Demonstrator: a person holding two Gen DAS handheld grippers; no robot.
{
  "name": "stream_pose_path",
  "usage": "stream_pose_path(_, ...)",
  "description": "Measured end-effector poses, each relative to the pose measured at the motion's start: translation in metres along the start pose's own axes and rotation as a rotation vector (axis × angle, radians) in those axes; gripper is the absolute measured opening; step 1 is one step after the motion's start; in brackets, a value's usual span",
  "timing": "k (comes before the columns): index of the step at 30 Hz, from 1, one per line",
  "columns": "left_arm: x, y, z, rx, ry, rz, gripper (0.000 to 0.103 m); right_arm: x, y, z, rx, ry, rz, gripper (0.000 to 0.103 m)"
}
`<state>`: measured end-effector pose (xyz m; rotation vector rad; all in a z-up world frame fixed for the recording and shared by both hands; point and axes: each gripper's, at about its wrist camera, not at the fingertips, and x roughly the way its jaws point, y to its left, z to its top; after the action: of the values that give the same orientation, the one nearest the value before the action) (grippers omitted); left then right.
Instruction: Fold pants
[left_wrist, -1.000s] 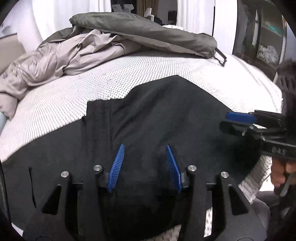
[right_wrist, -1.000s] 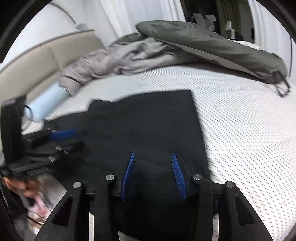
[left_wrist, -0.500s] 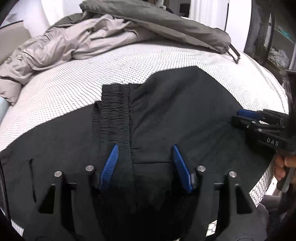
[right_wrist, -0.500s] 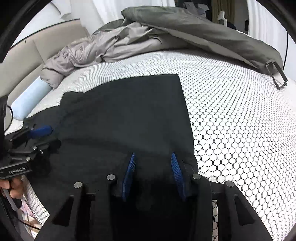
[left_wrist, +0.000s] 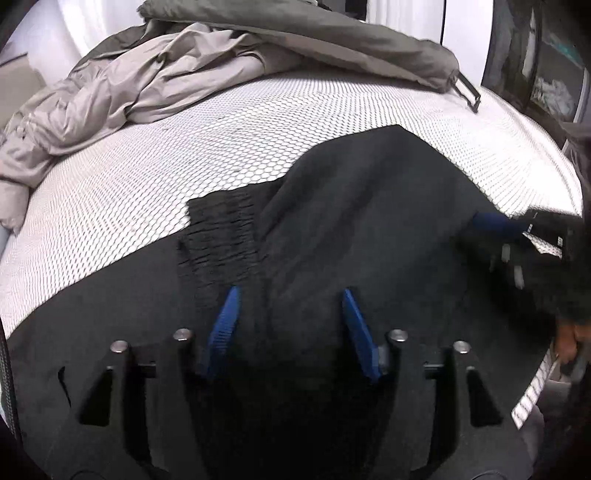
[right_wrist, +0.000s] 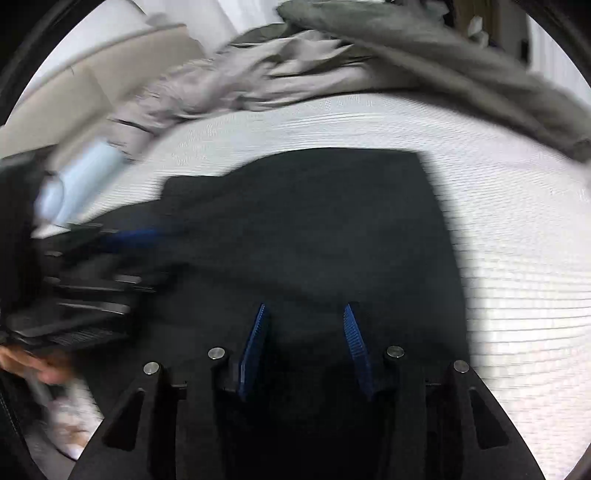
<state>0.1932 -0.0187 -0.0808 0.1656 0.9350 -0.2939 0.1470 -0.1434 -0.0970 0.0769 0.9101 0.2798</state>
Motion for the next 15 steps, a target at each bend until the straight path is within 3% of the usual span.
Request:
stream_pose_path(2,-0.005,0.007,-0.003,-0.013,0.005,0.072,0.058,0.001,-0.017,0.001,0.008,-0.014,-0.162,0.043)
stream_pose_path(3,-0.008,0.008,-0.006,-0.017,0.002,0.073,0.058,-0.001,-0.03,-0.001,0.049,-0.001,-0.173,0.043)
stream_pose_path(6,-0.023,0.007,-0.004,-0.024,-0.047,0.065,0.055,-0.015,-0.049,-0.001,0.14,-0.036,-0.049,0.043)
stream_pose_path(10,-0.032,-0.011,0.01,0.039,-0.096,0.06,0.055,-0.036,-0.03,0.009,0.113,-0.116,0.069,0.045)
stream_pose_path(13,-0.013,-0.023,0.026,0.076,-0.052,0.046,0.055,-0.032,-0.005,0.018,0.057,-0.102,0.171,0.046)
stream_pose_path(15,0.012,-0.019,0.032,0.061,0.022,0.055,0.053,-0.016,0.005,0.023,0.045,-0.062,0.189,0.046)
